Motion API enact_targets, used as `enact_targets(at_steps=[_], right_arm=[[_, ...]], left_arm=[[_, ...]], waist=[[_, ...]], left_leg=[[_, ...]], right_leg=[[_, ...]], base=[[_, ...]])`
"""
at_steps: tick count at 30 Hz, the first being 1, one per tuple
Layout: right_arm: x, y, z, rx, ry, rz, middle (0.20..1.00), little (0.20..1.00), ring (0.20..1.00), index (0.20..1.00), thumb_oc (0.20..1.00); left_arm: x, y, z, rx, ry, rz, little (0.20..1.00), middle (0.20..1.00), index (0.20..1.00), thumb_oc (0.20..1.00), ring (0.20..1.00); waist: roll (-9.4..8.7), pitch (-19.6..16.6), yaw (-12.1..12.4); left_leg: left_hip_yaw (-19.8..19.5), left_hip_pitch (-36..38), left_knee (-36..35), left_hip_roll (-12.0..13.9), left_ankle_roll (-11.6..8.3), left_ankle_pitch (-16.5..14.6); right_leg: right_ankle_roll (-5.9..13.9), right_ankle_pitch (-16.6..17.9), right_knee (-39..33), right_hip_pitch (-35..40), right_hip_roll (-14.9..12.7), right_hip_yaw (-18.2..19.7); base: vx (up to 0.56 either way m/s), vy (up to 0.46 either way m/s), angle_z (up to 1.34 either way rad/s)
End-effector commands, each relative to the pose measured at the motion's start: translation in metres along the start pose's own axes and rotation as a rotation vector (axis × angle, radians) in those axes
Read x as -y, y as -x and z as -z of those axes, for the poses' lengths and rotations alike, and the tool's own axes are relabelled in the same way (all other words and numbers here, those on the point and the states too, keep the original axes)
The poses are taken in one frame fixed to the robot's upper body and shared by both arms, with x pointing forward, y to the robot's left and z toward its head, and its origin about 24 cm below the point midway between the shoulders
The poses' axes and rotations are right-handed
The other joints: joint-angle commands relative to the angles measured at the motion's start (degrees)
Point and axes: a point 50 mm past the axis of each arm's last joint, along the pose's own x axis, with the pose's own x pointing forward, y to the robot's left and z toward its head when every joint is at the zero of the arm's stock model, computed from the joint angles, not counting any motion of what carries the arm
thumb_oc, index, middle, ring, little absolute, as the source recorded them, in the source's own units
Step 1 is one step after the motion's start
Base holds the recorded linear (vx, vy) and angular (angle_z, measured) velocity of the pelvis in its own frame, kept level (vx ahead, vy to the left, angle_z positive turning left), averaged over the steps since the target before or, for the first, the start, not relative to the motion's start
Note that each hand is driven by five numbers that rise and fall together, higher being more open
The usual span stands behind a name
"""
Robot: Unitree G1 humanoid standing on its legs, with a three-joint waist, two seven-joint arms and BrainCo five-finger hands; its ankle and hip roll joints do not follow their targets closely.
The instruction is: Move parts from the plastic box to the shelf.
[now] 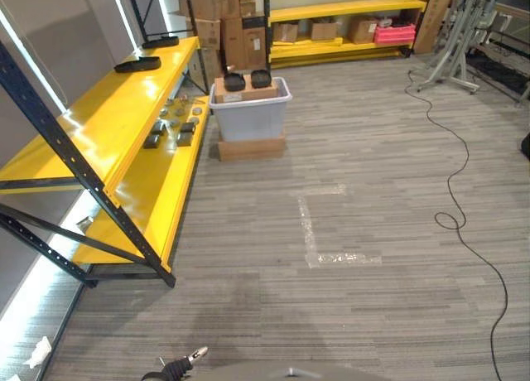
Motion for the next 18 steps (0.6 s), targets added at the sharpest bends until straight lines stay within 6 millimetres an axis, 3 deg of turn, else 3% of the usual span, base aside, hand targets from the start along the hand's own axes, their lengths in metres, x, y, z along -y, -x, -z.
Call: enact_targets(at_steps=[1, 18], right_arm=[[0.006, 0.000, 0.000, -0.024, 0.006, 0.033, 1.000, 1.000, 1.000, 1.000, 1.000], [0.003, 0.001, 0.002, -0.036, -0.001, 0.028, 1.000, 1.000, 1.000, 1.000, 1.000]], left_arm=[[-0.001, -0.003, -0.017, 0.046, -0.034, 0.000, 1.000, 1.000, 1.000, 1.000, 1.000], [-0.005, -0.003, -0.006, -0.050, 0.006, -0.105, 1.000, 1.000, 1.000, 1.000, 1.000]], waist=[[-2.64, 0.11, -0.18], [-2.80, 0.10, -0.13]], left_leg=[[-2.96, 0.65, -3.72, -4.40, 0.69, -1.28], [-3.18, 1.02, -3.72, -4.47, 0.75, -1.35]], right_leg=[[4.95, 7.33, -14.15, 8.09, -1.43, -1.27], [4.87, 7.26, -14.15, 8.47, -1.47, -1.16]], base=[[0.00, 0.000, 0.00], [0.00, 0.000, 0.00]])
